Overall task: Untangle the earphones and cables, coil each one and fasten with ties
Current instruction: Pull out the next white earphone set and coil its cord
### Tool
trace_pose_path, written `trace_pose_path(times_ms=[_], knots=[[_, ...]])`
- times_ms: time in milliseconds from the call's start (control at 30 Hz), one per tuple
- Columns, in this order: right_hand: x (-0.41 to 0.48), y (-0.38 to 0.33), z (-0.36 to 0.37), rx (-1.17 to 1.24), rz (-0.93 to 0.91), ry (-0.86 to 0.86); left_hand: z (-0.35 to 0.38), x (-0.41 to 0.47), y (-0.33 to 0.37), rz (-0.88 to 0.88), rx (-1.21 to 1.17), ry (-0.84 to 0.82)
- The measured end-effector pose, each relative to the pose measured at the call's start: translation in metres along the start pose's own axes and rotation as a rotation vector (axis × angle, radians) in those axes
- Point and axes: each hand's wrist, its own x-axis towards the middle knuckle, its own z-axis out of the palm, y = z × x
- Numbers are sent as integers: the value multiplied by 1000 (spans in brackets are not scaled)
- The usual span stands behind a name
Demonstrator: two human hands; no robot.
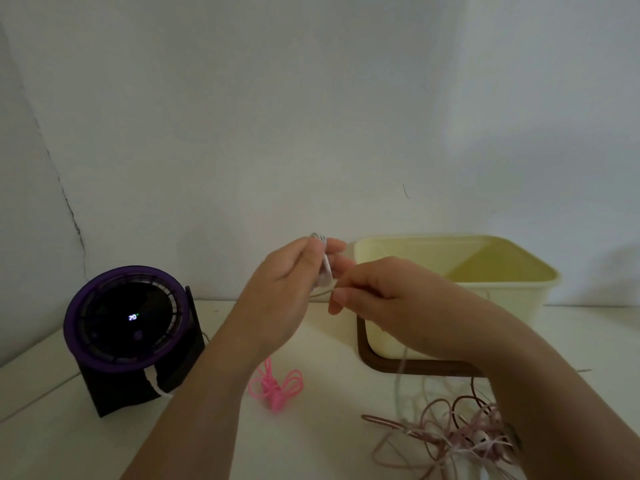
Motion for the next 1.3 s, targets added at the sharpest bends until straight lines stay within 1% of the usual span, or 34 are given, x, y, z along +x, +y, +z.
trace_pose_path(times_ms=[33, 100, 167, 200, 267, 367, 433, 467, 533, 633, 700, 767, 867, 933, 1033, 1167, 1300], knots=[[-2, -1, -4, 18, -11, 28, 1, -2, 0, 16, 76, -37], [-3, 0, -8, 33, -47, 118, 3, -5, 1, 5, 129, -123], [-2, 4, -9, 22, -53, 242, 3, -6, 1, -58, 100, -205], [0, 6, -9, 42, -45, 306, 3, -6, 1, -99, 37, -263], [3, 10, -7, 144, -41, 406, 0, -6, 3, -169, -200, -348], [8, 13, -3, 264, -37, 467, -4, -2, 8, -207, -709, -339], [11, 14, 3, 263, -38, 422, -5, 0, 10, -179, -963, -321], [12, 13, 6, 247, -34, 376, -5, 1, 11, -163, -1055, -304], [14, 12, 13, 187, -15, 292, -2, 2, 12, -159, -1132, -209], [14, 10, 16, 81, 34, 214, 4, 4, 14, -164, -1067, -34], [11, 8, 15, -24, 43, 144, 5, 5, 12, -123, -972, 18], [10, 8, 16, -98, 54, 115, 6, 6, 9, -100, -860, 57], [10, 6, 17, -198, 76, 172, 8, 6, 5, -90, -719, 92], [8, 3, 14, -228, 60, 247, 9, 5, 3, -82, -663, 105], [6, -2, 11, -160, -4, 367, 11, 5, 3, -94, -632, 86], [8, -3, 13, -105, -24, 310, 14, 5, 2, -124, -612, 43], [9, 2, 12, -27, -36, 329, 13, 5, 0, -137, -585, 35]])
